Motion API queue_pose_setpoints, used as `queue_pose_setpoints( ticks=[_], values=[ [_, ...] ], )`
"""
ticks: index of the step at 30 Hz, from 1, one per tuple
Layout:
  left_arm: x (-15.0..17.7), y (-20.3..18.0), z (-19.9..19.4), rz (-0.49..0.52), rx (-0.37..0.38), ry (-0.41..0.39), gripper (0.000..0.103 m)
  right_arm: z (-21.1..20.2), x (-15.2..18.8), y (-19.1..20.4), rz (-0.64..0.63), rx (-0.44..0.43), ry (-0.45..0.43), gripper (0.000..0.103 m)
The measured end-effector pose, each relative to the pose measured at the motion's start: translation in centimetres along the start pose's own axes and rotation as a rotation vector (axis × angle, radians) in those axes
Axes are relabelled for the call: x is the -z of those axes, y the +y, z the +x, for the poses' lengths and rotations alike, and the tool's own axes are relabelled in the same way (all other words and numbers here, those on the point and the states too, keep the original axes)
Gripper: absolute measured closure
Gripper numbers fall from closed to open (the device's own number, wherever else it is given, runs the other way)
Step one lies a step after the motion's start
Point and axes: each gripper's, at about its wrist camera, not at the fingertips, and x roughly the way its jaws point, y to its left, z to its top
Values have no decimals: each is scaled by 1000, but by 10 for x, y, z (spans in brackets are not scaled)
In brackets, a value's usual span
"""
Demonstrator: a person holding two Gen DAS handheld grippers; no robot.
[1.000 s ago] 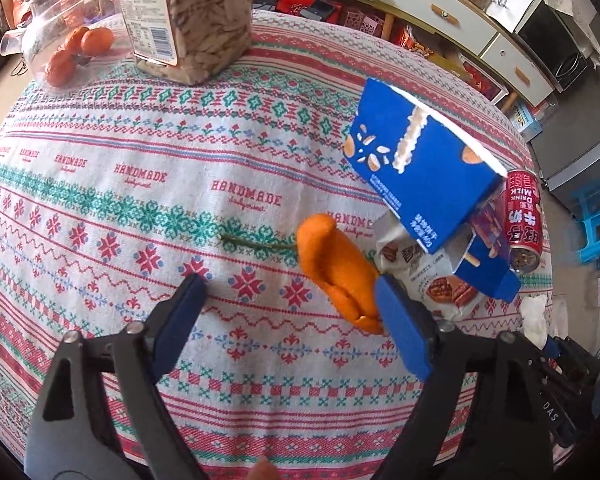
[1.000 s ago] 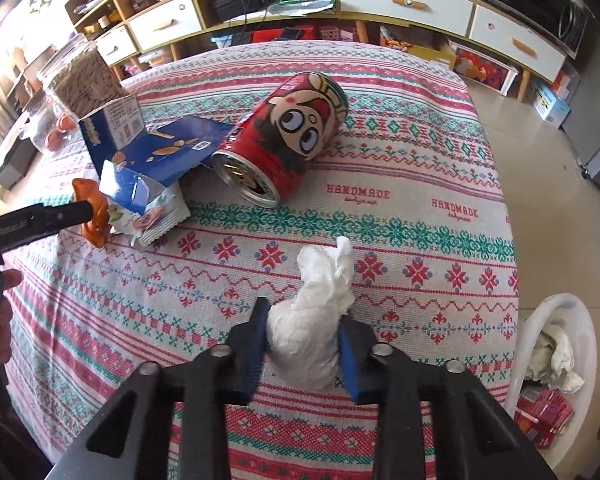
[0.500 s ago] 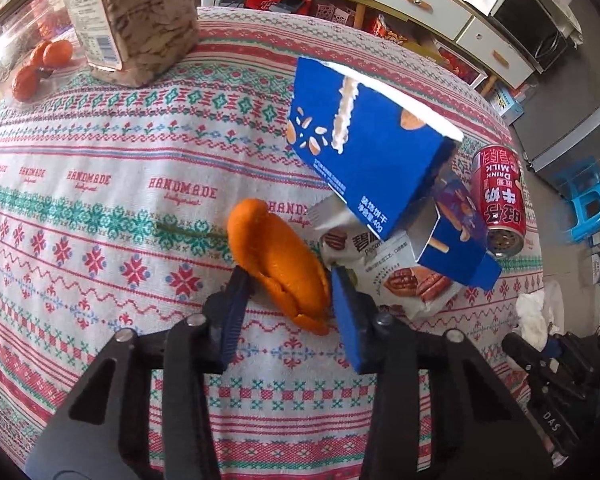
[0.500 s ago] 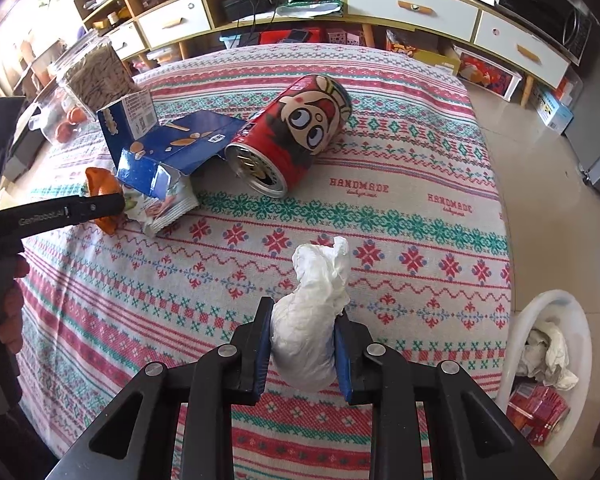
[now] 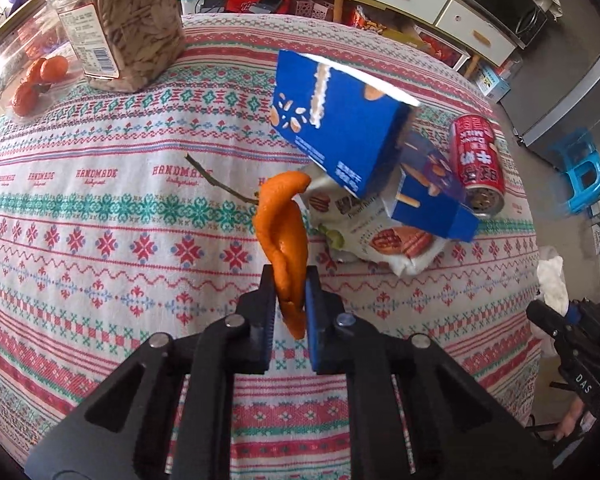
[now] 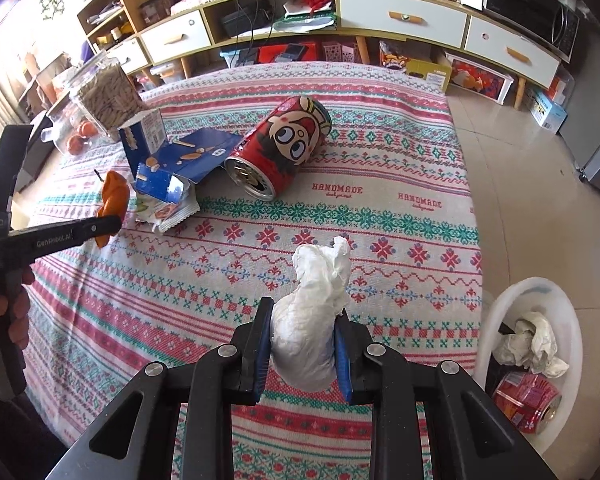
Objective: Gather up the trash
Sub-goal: 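Carry the tissue and orange peel over the white bucket with both tools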
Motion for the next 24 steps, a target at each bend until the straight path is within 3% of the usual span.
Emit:
queue_pose_setpoints(
  ticks=[13, 24],
  values=[
    [29, -18, -41, 77, 67, -51, 89, -35, 17, -9, 21, -5, -52, 75],
    [44, -64, -52, 175, 104, -63, 89, -58, 47, -57, 110, 50, -71, 75]
  ],
)
